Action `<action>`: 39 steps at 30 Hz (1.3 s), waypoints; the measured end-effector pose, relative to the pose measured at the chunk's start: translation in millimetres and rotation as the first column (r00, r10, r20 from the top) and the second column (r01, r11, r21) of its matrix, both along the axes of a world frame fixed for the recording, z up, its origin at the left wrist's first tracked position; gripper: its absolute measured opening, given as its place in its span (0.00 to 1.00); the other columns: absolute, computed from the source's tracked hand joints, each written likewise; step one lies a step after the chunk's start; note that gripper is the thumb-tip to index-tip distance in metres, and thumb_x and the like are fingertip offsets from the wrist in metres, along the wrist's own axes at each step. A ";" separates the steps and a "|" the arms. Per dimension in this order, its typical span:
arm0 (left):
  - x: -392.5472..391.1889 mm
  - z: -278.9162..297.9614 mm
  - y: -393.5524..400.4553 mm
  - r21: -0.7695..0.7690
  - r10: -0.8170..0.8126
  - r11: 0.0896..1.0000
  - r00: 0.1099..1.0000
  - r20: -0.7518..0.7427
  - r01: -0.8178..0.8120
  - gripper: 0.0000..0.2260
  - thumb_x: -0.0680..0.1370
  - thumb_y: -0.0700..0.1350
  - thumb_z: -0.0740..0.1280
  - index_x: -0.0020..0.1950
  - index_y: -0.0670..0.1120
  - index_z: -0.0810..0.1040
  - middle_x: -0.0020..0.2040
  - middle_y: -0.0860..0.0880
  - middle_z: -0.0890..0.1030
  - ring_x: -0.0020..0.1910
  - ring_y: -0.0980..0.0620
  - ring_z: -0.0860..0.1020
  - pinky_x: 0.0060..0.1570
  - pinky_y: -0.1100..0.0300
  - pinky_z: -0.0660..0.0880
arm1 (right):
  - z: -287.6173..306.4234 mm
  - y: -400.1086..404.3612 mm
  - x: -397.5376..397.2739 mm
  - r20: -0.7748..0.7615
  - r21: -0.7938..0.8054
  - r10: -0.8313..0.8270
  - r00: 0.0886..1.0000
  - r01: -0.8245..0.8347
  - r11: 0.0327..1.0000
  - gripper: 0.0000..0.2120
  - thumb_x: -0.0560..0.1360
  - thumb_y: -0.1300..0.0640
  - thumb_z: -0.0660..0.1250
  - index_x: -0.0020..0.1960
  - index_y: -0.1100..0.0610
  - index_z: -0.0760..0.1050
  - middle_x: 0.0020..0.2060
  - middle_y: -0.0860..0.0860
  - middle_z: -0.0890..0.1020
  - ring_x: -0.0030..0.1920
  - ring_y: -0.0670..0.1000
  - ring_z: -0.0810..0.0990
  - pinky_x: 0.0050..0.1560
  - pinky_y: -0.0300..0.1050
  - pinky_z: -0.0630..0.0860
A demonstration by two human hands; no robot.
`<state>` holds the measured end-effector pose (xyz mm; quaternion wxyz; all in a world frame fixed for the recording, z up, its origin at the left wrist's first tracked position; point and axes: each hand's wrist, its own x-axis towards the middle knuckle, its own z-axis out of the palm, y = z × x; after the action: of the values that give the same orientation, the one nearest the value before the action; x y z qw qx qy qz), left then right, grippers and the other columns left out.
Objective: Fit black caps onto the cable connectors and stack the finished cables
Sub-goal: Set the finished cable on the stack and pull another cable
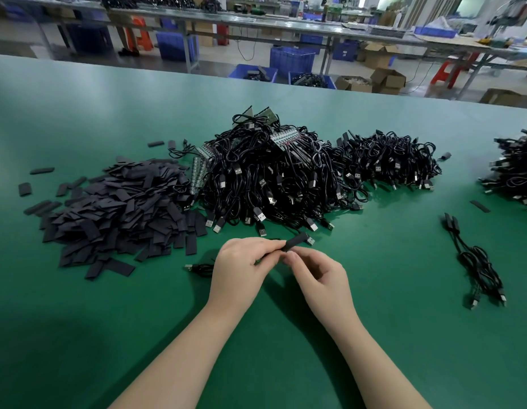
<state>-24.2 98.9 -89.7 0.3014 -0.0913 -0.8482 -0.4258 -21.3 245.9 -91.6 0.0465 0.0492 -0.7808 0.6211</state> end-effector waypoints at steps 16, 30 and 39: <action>0.8 -0.8 -0.2 -0.222 0.038 0.975 0.996 0.086 -0.018 0.06 0.73 0.45 0.75 0.49 0.53 0.86 0.45 0.59 0.85 0.47 0.57 0.82 0.49 0.61 0.70 | 5.9 10.3 -6.6 0.143 -0.332 -0.156 0.977 0.196 0.923 0.08 0.77 0.55 0.71 0.40 0.53 0.85 0.37 0.50 0.86 0.37 0.42 0.82 0.40 0.30 0.75; 1.9 0.9 -3.4 -0.058 -0.059 0.996 0.994 0.093 0.065 0.19 0.80 0.54 0.56 0.41 0.46 0.81 0.41 0.57 0.82 0.46 0.61 0.78 0.53 0.63 0.70 | 37.1 50.4 -19.5 0.060 -0.455 -0.281 0.958 0.277 0.846 0.10 0.82 0.56 0.63 0.42 0.50 0.77 0.33 0.49 0.83 0.35 0.49 0.83 0.38 0.43 0.81; -0.8 -1.4 -5.2 0.011 -0.067 0.998 0.976 0.205 0.066 0.24 0.81 0.56 0.50 0.33 0.41 0.68 0.28 0.46 0.69 0.29 0.47 0.68 0.37 0.67 0.61 | 34.6 167.6 -56.7 0.002 0.915 -0.510 0.860 0.204 0.348 0.23 0.82 0.45 0.57 0.73 0.55 0.68 0.65 0.59 0.76 0.64 0.62 0.73 0.60 0.55 0.73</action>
<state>-25.0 93.7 -91.1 0.1978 -0.0746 -0.8704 -0.4447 -78.0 413.5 -57.1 0.0355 -0.1986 -0.9755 0.0877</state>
